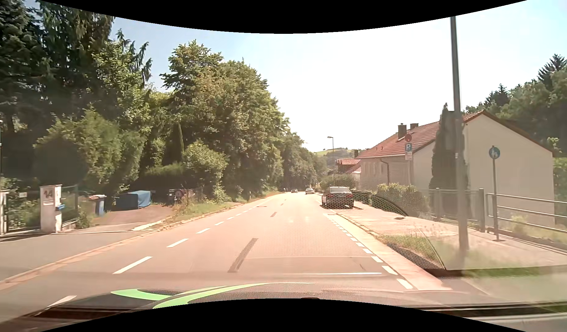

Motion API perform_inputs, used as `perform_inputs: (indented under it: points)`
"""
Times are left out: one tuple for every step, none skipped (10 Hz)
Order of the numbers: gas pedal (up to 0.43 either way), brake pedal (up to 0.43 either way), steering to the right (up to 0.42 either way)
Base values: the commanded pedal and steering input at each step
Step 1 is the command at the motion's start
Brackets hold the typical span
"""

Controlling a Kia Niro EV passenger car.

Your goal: Follow the waypoints while adhering to traffic rules and regulations

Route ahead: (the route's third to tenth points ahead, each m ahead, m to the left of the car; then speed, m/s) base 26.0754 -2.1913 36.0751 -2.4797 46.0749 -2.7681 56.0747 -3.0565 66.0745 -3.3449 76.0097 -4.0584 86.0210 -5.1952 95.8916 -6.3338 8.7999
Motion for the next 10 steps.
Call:
perform_inputs:
  points:
    - [0.0,0.098,0.01]
    - [0.0,0.098,0.007]
    - [0.0,0.098,0.006]
    - [0.0,0.098,0.005]
    - [0.0,0.098,0.006]
    - [0.0,0.098,0.005]
    - [0.0,0.098,0.005]
    - [0.0,0.098,0.005]
    - [0.0,0.104,0.006]
    - [0.0,0.104,0.007]
